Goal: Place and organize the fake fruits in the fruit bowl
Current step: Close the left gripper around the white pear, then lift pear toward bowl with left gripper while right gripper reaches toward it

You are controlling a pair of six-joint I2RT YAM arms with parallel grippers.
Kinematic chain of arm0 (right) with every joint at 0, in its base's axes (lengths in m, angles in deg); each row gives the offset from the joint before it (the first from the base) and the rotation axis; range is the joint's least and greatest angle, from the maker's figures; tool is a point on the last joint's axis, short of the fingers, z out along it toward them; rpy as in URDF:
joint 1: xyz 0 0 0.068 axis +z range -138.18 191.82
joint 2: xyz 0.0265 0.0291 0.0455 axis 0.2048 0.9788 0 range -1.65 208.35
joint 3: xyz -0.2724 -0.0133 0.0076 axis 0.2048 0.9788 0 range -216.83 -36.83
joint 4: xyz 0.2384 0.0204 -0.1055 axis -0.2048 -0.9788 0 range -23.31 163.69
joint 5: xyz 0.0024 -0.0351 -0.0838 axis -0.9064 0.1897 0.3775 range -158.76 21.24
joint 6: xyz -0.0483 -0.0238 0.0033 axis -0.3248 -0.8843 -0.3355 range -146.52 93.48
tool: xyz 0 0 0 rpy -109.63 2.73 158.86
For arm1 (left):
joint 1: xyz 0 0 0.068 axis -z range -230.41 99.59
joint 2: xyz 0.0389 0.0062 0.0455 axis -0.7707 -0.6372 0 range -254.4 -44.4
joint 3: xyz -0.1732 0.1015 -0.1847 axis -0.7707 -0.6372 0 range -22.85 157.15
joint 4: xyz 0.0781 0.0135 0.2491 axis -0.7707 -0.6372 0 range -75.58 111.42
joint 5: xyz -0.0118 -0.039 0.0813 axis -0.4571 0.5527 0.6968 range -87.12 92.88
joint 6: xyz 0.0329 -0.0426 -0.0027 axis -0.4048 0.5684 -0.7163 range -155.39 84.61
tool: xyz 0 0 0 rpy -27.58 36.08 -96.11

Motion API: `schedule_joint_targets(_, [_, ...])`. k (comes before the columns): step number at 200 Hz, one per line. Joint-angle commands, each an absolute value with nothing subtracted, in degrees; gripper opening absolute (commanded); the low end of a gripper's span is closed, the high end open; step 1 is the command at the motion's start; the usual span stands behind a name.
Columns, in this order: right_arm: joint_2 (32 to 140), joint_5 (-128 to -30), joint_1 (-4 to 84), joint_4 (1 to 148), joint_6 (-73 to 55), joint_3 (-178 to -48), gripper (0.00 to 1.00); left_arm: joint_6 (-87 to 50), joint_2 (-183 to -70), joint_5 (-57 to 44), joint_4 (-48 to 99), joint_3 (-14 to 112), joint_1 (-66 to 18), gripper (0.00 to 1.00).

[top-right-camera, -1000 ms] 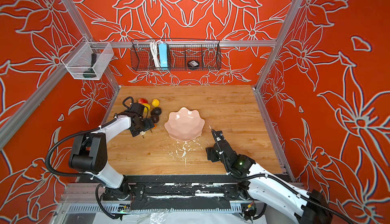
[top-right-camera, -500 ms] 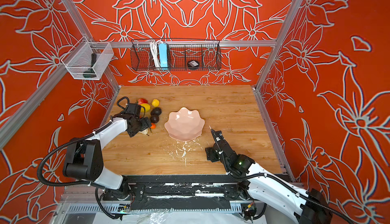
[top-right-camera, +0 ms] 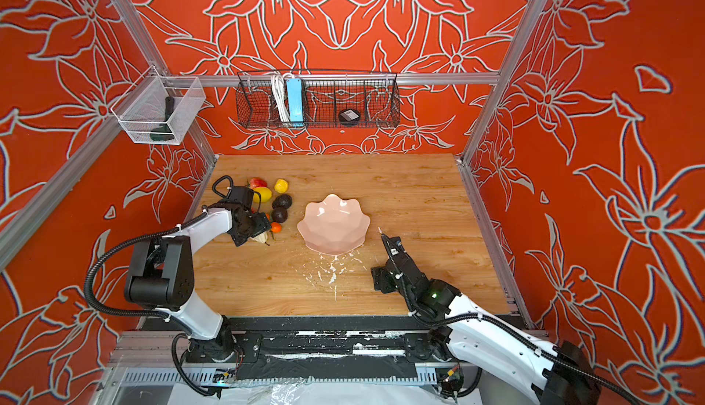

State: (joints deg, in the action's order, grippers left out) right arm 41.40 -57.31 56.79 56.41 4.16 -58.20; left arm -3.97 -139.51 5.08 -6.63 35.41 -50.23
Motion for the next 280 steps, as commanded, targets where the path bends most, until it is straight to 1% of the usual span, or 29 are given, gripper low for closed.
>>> schedule_joint_targets(1, [40.91,-57.76,56.56,56.42,5.04,-57.66,0.81,-4.26,-140.54,4.90,-6.51,36.56,-50.63,0.82])
schedule_joint_targets(23, [41.08,-57.95,56.61,56.25,5.12,-57.75,0.81,-5.05,-141.08,6.24,-6.76,37.06,-50.76,0.81])
schedule_joint_targets(50, [41.02,-58.03,56.57,56.28,5.14,-57.66,0.81,-5.22,-141.02,5.80,-6.40,36.88,-51.04,0.75])
schedule_joint_targets(93, [42.29,-58.03,56.62,56.25,4.95,-58.27,0.81,-5.03,-139.78,4.99,-4.89,35.43,-51.08,0.72])
schedule_joint_targets(141, [43.17,-59.62,56.56,56.60,4.92,-59.55,0.82,-3.44,-135.79,2.02,-2.22,31.41,-51.07,0.68])
schedule_joint_targets(195, [45.18,-66.60,56.73,62.55,5.32,-59.95,0.80,2.05,-124.62,-1.43,-0.80,25.05,-51.01,0.64])
schedule_joint_targets(209, [46.45,-69.89,57.89,68.16,6.69,-58.97,0.79,4.98,-120.33,-2.89,-0.45,22.60,-50.33,0.64])
schedule_joint_targets(226, [49.03,-70.63,61.01,72.14,8.58,-60.08,0.79,9.42,-113.60,-2.75,-0.59,19.56,-47.60,0.63])
schedule_joint_targets(260, [54.42,-68.11,67.65,77.75,11.47,-64.80,0.77,20.53,-97.80,-1.70,2.64,11.90,-39.60,0.63])
schedule_joint_targets(280, [58.70,-69.16,69.64,81.75,13.50,-67.61,0.76,25.81,-92.14,-0.94,3.65,9.40,-35.30,0.63])
